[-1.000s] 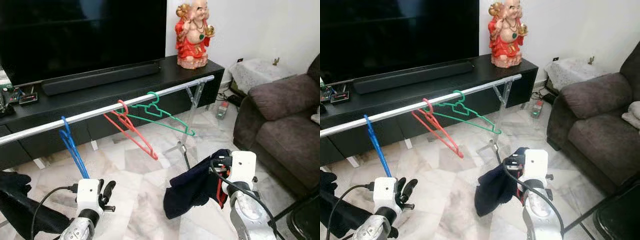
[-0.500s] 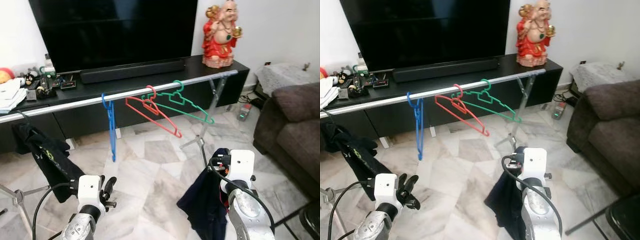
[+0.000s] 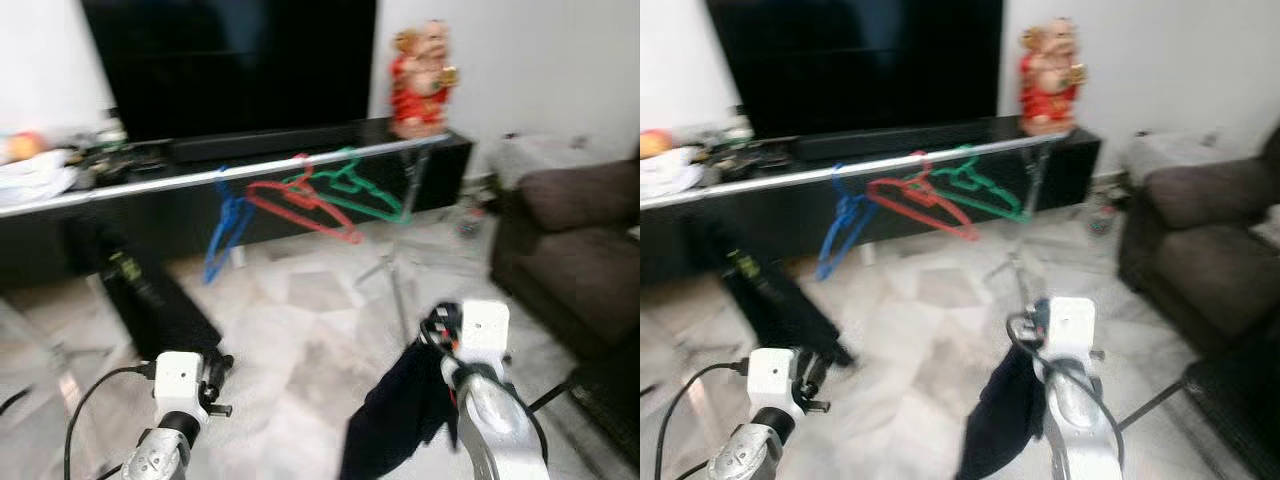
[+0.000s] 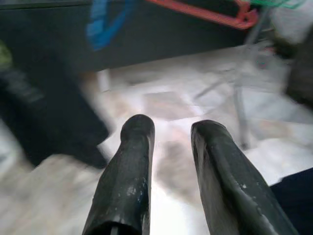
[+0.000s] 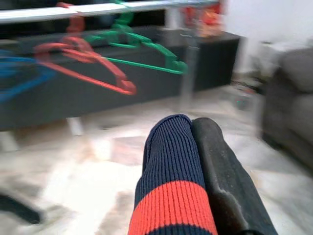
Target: Hang hanger
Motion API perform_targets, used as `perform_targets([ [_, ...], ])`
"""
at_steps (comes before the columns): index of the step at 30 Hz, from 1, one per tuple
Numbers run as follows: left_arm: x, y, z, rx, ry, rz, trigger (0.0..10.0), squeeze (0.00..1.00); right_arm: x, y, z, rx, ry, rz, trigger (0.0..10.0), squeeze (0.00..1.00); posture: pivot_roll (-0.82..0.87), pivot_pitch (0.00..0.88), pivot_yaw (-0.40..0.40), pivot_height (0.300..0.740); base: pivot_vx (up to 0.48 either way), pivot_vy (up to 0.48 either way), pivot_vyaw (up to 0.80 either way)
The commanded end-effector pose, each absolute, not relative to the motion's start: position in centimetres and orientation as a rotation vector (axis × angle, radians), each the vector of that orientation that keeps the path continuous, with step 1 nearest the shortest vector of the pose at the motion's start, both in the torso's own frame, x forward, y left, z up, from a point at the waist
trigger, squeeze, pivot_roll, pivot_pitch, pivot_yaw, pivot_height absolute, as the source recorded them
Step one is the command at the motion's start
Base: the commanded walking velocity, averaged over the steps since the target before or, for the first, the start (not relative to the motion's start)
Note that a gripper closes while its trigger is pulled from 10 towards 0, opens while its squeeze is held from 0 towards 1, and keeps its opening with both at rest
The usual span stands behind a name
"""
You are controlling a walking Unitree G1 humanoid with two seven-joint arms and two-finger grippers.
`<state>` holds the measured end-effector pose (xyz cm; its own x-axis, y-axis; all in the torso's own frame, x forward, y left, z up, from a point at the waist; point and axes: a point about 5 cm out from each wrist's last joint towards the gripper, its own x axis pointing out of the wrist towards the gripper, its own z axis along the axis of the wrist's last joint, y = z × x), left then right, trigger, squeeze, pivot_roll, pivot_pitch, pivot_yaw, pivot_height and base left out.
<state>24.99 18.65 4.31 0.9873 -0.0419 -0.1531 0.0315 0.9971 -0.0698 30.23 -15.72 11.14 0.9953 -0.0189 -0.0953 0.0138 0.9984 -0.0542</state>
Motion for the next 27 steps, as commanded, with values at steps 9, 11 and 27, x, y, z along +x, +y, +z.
perform_targets([
  [9,25.2,18.7,4.4,-0.074,0.147,-0.04,10.0,0.0,30.5,-15.4,10.1,-0.055,0.147,0.024,10.0,0.0,0.04,0.0,0.029,0.74,-0.281,0.0,0.0],
  [11,25.2,18.7,4.4,-0.075,0.146,-0.04,10.0,0.0,30.7,-15.3,10.0,-0.058,0.153,0.034,10.0,0.0,0.05,0.0,0.027,0.74,-0.281,0.0,0.0],
  [27,25.0,18.6,4.3,-0.084,0.155,-0.049,10.0,0.0,32.1,-15.0,10.1,-0.071,0.171,0.055,10.0,0.0,0.06,0.0,0.024,0.74,-0.226,0.0,0.0],
])
